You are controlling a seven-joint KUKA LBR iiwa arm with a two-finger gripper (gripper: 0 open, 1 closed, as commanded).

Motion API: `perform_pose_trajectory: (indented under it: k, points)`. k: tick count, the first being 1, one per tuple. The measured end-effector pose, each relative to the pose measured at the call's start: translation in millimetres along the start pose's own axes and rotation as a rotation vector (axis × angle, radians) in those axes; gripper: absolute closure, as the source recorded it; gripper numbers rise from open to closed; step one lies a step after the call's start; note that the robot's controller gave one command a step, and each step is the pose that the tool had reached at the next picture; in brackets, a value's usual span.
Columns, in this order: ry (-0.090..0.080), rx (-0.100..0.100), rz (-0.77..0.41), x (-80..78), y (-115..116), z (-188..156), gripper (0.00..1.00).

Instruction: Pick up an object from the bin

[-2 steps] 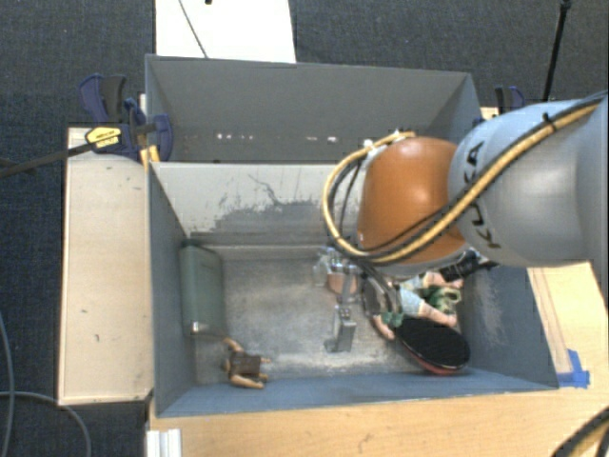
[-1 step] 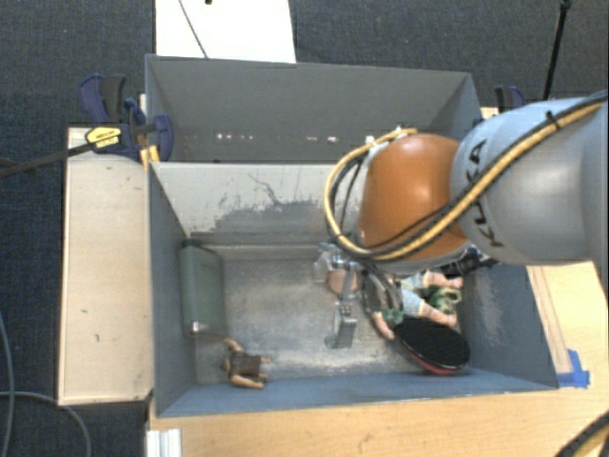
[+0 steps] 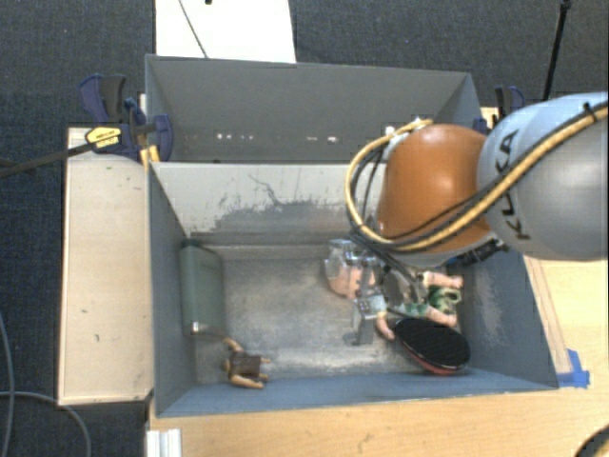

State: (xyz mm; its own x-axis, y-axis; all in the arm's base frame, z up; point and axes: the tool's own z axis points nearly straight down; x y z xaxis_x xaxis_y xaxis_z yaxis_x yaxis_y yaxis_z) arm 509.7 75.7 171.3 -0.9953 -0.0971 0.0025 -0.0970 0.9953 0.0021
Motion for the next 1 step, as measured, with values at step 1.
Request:
perform_pose_trajectory:
  k: [1]
  points:
    - [-0.005, 0.002, -0.106, -42.1, -24.3, -36.9, 0.0]
